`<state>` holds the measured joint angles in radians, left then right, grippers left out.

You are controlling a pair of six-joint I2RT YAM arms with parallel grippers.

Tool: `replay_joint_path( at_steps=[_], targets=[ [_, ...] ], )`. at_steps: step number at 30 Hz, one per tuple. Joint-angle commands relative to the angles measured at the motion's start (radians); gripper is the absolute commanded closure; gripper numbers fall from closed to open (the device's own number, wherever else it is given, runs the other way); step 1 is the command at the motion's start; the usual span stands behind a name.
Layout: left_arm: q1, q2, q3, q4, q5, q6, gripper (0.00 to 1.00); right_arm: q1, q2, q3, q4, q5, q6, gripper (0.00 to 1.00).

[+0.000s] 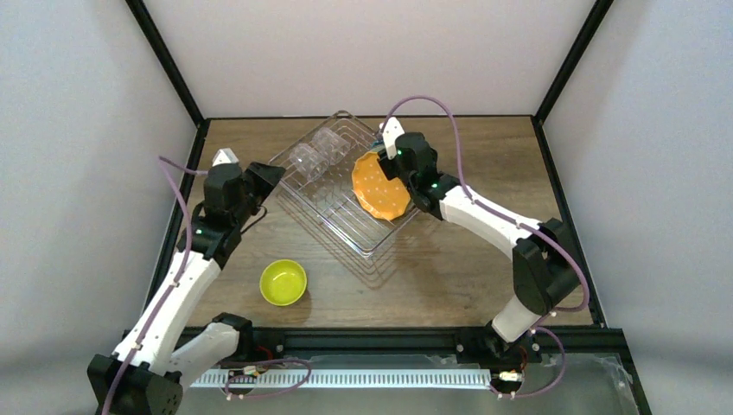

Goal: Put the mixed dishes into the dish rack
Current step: Insert the plate into the dish rack, then grab the bowl from the bowl.

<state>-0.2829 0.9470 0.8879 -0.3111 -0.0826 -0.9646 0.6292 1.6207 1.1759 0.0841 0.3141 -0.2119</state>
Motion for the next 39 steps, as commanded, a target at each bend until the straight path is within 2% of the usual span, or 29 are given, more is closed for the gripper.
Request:
replay_joint_path(
  at_steps=[1, 9, 13, 19, 27, 39],
  targets=[
    [0.004, -0.018, -0.003, -0.043, -0.018, 0.004, 0.00, 0.003, -0.031, 0.071, -0.055, -0.021, -0.009, 0.12],
    [0.004, -0.050, 0.010, -0.134, -0.055, 0.023, 0.00, 0.003, -0.034, 0.226, -0.248, -0.097, -0.007, 0.12],
    [0.004, -0.037, 0.047, -0.225, -0.068, 0.050, 0.00, 0.005, -0.010, 0.335, -0.375, -0.193, 0.000, 0.12],
    [0.004, -0.037, 0.078, -0.369, -0.068, 0.078, 0.00, 0.079, 0.026, 0.438, -0.553, -0.305, 0.024, 0.12],
    [0.004, -0.077, 0.099, -0.564, -0.124, 0.091, 0.00, 0.268, 0.061, 0.457, -0.661, -0.393, 0.096, 0.13],
    [0.004, -0.204, 0.022, -0.744, -0.189, -0.013, 0.00, 0.468, 0.085, 0.333, -0.626, -0.434, 0.238, 0.17]
  ],
)
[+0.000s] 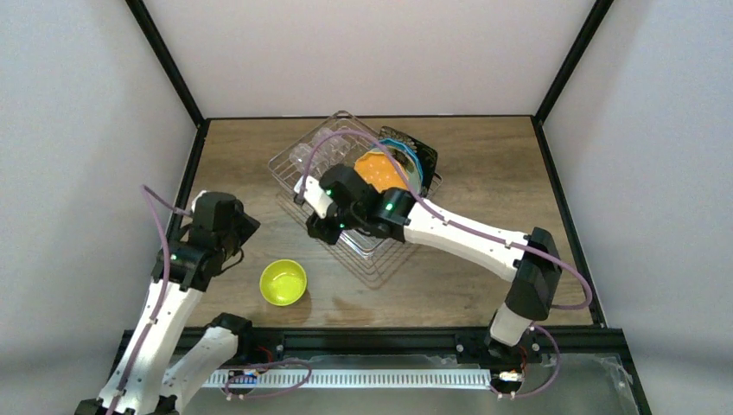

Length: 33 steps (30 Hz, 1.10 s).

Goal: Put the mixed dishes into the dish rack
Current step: Grab the bowl from the bowl.

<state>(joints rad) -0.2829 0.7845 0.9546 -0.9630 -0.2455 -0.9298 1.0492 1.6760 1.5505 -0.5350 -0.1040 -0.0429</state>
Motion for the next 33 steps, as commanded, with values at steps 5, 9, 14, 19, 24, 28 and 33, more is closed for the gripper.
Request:
replay_joint_path(
  at_steps=[5, 9, 14, 19, 24, 28, 33],
  targets=[
    [0.005, -0.100, -0.093, -0.122, -0.031, -0.074, 0.00, 0.088, 0.053, -0.103, 0.038, -0.014, 0.119, 0.17],
    [0.004, -0.131, -0.123, -0.134, -0.023, -0.083, 0.00, 0.092, 0.086, -0.117, 0.056, -0.024, 0.148, 0.18],
    [0.004, -0.158, -0.151, -0.140, -0.021, -0.084, 0.00, 0.096, 0.132, -0.110, 0.080, -0.019, 0.159, 0.18],
    [0.004, -0.190, -0.178, -0.139, -0.019, -0.087, 0.00, 0.097, 0.194, -0.079, 0.097, -0.017, 0.168, 0.19],
    [0.004, -0.233, -0.204, -0.140, -0.019, -0.098, 0.00, 0.096, 0.245, -0.044, 0.104, -0.011, 0.174, 0.21],
    [0.004, -0.257, -0.230, -0.139, -0.011, -0.101, 0.00, 0.097, 0.291, -0.012, 0.103, -0.023, 0.173, 0.22],
    [0.004, -0.270, -0.254, -0.129, 0.001, -0.100, 0.00, 0.097, 0.332, 0.024, 0.099, -0.027, 0.170, 0.22]
  ],
)
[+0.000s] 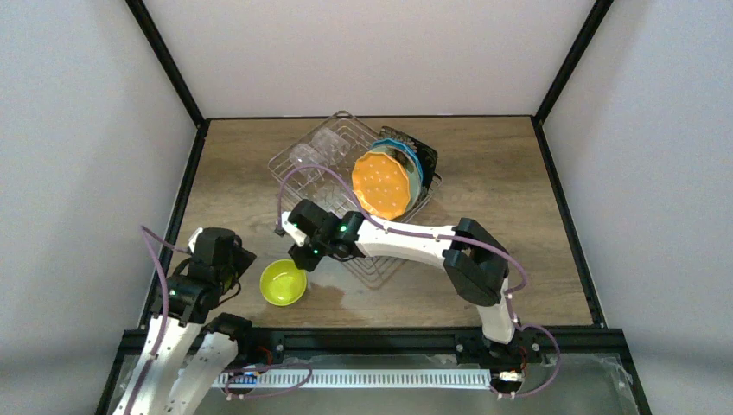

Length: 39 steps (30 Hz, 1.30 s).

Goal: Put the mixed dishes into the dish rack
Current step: Grab the bowl from the bowl.

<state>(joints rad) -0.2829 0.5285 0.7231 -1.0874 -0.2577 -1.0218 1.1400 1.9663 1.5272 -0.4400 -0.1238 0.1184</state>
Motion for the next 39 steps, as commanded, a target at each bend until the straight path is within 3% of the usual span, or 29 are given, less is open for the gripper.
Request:
replay_joint_path(
  at_steps=[1, 12, 15, 18, 21, 33, 39],
  targets=[
    [0.004, -0.015, -0.023, -0.002, 0.015, -0.005, 0.00, 0.006, 0.050, 0.055, 0.002, -0.010, 0.008, 0.23],
    [0.004, 0.004, -0.035, 0.035, 0.029, 0.019, 0.00, 0.006, 0.130, 0.119, -0.021, -0.016, 0.003, 0.31],
    [0.004, 0.012, -0.038, 0.045, 0.031, 0.027, 0.00, 0.004, 0.135, 0.126, -0.021, -0.006, 0.003, 0.40],
    [0.004, 0.018, -0.043, 0.056, 0.035, 0.033, 0.00, 0.006, 0.145, 0.139, -0.035, 0.005, -0.002, 0.58],
    [0.004, 0.024, -0.050, 0.067, 0.041, 0.034, 0.00, 0.006, 0.161, 0.155, -0.053, 0.003, -0.008, 0.61],
    [0.004, 0.025, -0.055, 0.075, 0.049, 0.031, 0.00, 0.006, 0.153, 0.152, -0.055, 0.012, -0.009, 0.99],
    [0.004, 0.024, -0.053, 0.078, 0.052, 0.025, 0.00, 0.006, 0.133, 0.154, -0.052, 0.015, -0.011, 0.99]
  ],
)
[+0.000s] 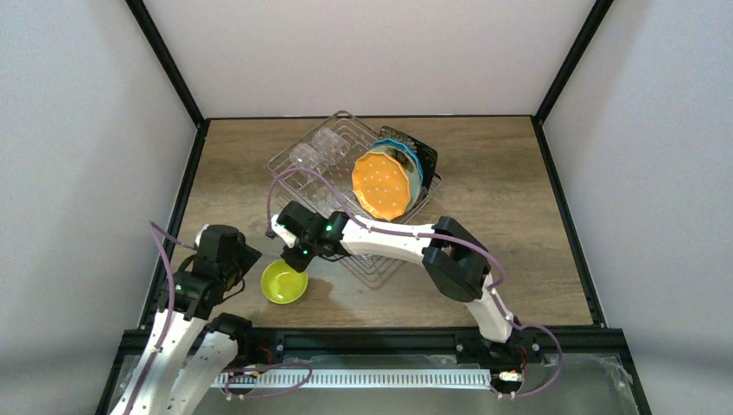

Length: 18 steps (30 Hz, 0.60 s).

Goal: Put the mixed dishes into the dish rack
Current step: Grab the bowl from the bowl.

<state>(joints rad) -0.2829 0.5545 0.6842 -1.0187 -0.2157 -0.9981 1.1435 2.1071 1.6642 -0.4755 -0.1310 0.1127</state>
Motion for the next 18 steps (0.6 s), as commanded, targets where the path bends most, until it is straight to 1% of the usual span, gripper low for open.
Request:
replay_joint_path(
  at_steps=[1, 18],
  targets=[
    [0.004, -0.002, -0.014, 0.009, 0.010, 0.000, 0.00, 0.002, -0.012, 0.015, -0.014, 0.021, -0.005, 0.99],
    [0.004, -0.026, 0.007, -0.013, -0.001, -0.032, 0.00, 0.002, -0.090, 0.011, 0.016, 0.039, -0.014, 0.99]
  ],
)
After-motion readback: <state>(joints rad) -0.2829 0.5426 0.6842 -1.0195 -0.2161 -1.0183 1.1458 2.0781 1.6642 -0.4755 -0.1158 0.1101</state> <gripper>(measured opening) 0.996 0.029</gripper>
